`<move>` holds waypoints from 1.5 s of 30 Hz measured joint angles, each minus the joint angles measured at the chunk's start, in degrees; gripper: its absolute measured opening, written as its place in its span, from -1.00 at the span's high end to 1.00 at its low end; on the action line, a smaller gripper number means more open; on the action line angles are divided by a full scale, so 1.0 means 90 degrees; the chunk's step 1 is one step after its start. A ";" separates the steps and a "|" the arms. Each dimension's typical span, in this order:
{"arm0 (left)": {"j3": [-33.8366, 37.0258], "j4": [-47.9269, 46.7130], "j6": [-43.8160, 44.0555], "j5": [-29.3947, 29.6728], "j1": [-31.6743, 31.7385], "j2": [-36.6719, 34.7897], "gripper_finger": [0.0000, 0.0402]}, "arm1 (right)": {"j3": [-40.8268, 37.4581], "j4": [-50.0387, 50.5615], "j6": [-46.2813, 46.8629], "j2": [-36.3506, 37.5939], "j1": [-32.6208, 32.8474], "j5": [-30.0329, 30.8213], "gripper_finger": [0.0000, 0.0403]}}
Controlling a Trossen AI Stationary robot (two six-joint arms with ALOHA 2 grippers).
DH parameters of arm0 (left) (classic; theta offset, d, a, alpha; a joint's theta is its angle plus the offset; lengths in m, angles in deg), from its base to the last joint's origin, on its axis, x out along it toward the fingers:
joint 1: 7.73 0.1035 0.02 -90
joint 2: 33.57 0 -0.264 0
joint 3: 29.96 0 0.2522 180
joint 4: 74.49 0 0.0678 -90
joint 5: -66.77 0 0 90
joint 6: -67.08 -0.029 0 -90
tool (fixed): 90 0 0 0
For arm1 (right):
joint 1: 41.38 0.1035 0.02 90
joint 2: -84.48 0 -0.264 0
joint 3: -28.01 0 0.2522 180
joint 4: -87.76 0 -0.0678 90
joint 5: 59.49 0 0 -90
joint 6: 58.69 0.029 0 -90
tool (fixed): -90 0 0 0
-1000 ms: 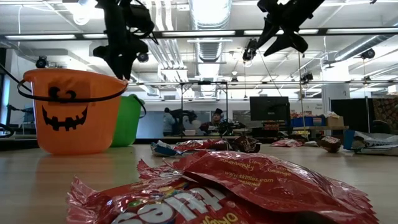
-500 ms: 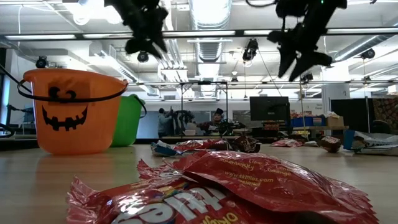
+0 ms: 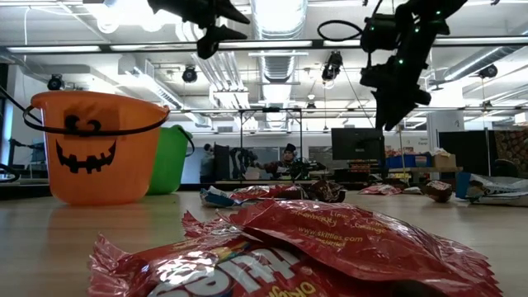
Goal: Organize candy in baskets
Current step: Put the brown chocolate into the green bucket
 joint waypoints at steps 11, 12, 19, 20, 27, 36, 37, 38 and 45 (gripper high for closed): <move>0.0003 0.0113 -0.0011 0.0079 0.0097 0.0000 0.29 | 0.0453 0.0842 -0.0761 -0.1350 -0.0726 -0.0031 0.23; 0.0003 0.0112 -0.0013 0.0083 0.0125 0.0000 0.29 | 0.0461 0.0852 -0.0649 -0.1495 -0.0825 -0.0089 0.23; 0.0003 0.0105 -0.0296 -0.0240 0.0296 0.0000 0.29 | 0.0739 0.0832 -0.0698 -0.2222 -0.1196 -0.0413 0.25; 0.0006 0.0105 -0.0311 -0.0248 0.0327 -0.0002 0.29 | 0.0802 0.0834 -0.0763 -0.2304 -0.1222 -0.0413 0.25; 0.0006 0.0097 -0.0427 -0.0248 0.0530 -0.0002 0.29 | 0.1191 0.0845 -0.0792 -0.2821 -0.1548 -0.0365 0.25; 0.0006 0.0092 -0.0443 -0.0272 0.0731 -0.0007 0.29 | 0.1255 0.0911 -0.0861 -0.3084 -0.1955 -0.0383 0.27; 0.0006 0.0092 -0.0444 -0.0272 0.0743 -0.0007 0.29 | 0.1255 0.0910 -0.0883 -0.3096 -0.1966 -0.0411 0.27; 0.0006 0.0092 -0.0441 -0.0270 0.0758 -0.0007 0.29 | 0.1252 0.0910 -0.0889 -0.3101 -0.1976 -0.0419 0.28; 0.0006 0.0139 -0.0441 -0.0231 0.0767 -0.0010 0.29 | 0.1221 0.0898 -0.1041 -0.3318 -0.1972 -0.0435 0.25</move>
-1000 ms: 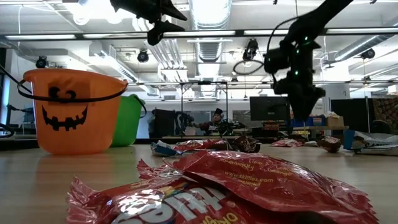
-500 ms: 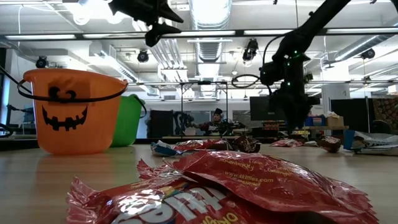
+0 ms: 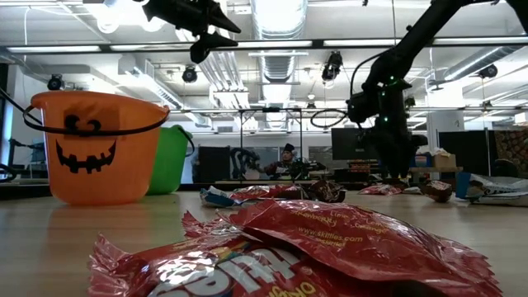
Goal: Organize candy in baskets
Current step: Put the brown chocolate into the green bucket
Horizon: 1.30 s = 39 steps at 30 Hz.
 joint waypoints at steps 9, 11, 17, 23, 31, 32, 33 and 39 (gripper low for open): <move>0.0000 0.0147 0.0044 0.0005 0.0000 0.0000 0.29 | -0.0010 -0.0297 -0.0019 -0.0329 -0.0005 -0.0093 0.29; 0.0000 0.0145 0.0044 0.0005 0.0000 -0.0002 0.29 | -0.0010 -0.0394 -0.0014 -0.0374 -0.0005 -0.0093 0.28; 0.0000 0.0145 0.0046 0.0005 0.0000 -0.0002 0.29 | -0.0006 -0.0516 -0.0015 -0.0624 -0.0027 -0.0056 0.30; 0.0000 0.0144 0.0092 0.0006 0.0000 -0.0004 0.29 | 0.0012 -0.0522 -0.0009 -0.0768 -0.0027 -0.0095 0.39; 0.0000 0.0145 0.0092 0.0007 0.0000 -0.0005 0.29 | 0.0048 -0.0510 0.0210 -0.0715 -0.0024 -0.0157 0.76; 0.0000 0.0145 0.0092 0.0007 0.0000 -0.0005 0.29 | 0.0048 -0.0512 0.0244 -0.0715 -0.0024 -0.0161 0.83; 0.0000 0.0145 0.0092 0.0007 0.0000 -0.0005 0.29 | 0.0048 -0.0506 0.0274 -0.0715 -0.0024 -0.0161 0.89; 0.0000 0.0145 0.0092 0.0007 0.0000 -0.0005 0.29 | 0.0057 -0.0424 0.0432 -0.0714 -0.0024 -0.0153 0.94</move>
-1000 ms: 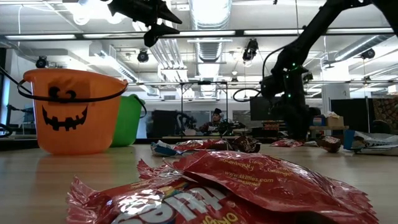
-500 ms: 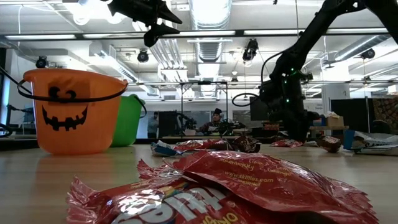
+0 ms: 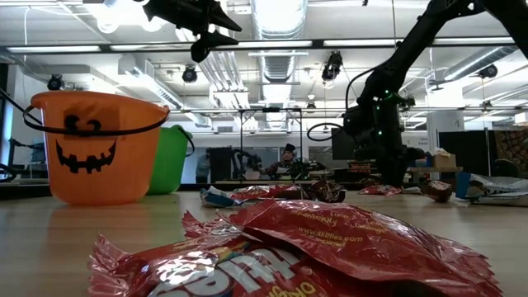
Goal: Organize candy in baskets
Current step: Put the brown chocolate into the green bucket
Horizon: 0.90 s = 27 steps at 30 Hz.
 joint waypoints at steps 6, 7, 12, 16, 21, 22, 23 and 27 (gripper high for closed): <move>0.0000 -0.0001 0.0000 -0.0001 0.0000 0.0000 0.29 | 0.0002 0.0220 0.0091 0.0172 -0.0002 0.0059 0.96; 0.0000 -0.0002 0.0002 -0.0002 0.0000 0.0000 0.29 | -0.0001 0.0244 0.0119 0.0247 -0.0005 0.0058 0.96; 0.0000 -0.0004 0.0000 -0.0002 -0.0001 0.0000 0.29 | 0.0003 0.0281 0.0261 0.0774 -0.0002 -0.0156 0.96; 0.0000 -0.0002 0.0002 -0.0002 -0.0002 0.0004 0.29 | 0.0006 0.0254 0.0464 0.1340 0.0027 -0.0812 0.96; 0.0051 -0.0002 0.0079 0.0317 -0.0049 0.0009 0.29 | 0.0006 0.0182 0.0764 0.2167 0.0249 -0.0994 0.96; 0.0073 -0.0002 0.0090 0.0381 -0.0058 0.0013 0.29 | 0.0008 0.0144 0.0835 0.2344 0.0304 -0.0996 0.96; 0.0086 -0.0008 0.0092 0.0444 -0.0067 0.0018 0.29 | 0.0010 0.0094 0.0925 0.2519 0.0361 -0.0996 0.96; 0.0180 0.0119 0.0142 0.0512 -0.0180 0.0019 0.29 | 0.0108 -0.0064 0.1299 0.3084 0.0645 -0.0996 0.96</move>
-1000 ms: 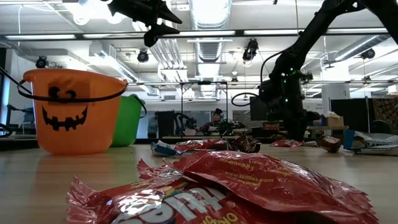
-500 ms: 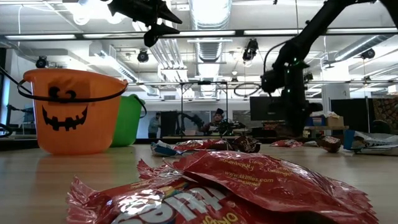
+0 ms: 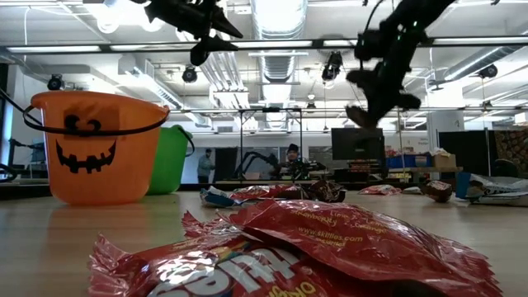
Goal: Organize candy in baskets
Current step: Put the brown chocolate into the green bucket
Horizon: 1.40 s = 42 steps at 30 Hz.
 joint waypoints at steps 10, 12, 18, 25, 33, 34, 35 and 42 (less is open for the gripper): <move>0.0075 0.0766 0.0356 0.0010 -0.0606 0.0007 0.28 | 0.0944 -0.0473 0.0436 0.0200 0.1050 0.0011 0.96; 0.0075 0.0872 0.0268 0.0027 -0.0718 0.0007 0.28 | 0.1206 -0.0546 0.0415 0.0097 0.1252 0.0049 0.96; 0.0075 0.0850 -0.0261 0.0409 -0.0896 0.0295 0.28 | 0.1898 -0.0586 0.0149 -0.0254 0.1658 0.0081 0.96; 0.0044 0.1570 -0.0162 0.0086 -0.0915 0.1019 0.28 | 0.2254 -0.0572 -0.0158 -0.0576 0.1873 0.0270 0.96; -0.0562 0.1830 0.0032 -0.0303 -0.0908 0.1667 0.28 | 0.2276 -0.0568 -0.0315 -0.0655 0.1866 0.0457 0.96; -0.0672 0.1829 0.0053 -0.0394 -0.0898 0.1741 0.28 | 0.2276 -0.0566 -0.0349 -0.0655 0.1866 0.0480 0.96; -0.0802 0.1826 0.0082 -0.0449 -0.0887 0.1827 0.28 | 0.2274 -0.0558 -0.0397 -0.0657 0.1869 0.0528 0.96; -0.1930 0.1104 0.0069 -0.0755 -0.0864 0.2524 0.28 | 0.2271 -0.0498 -0.0594 -0.0674 0.1852 0.0860 0.96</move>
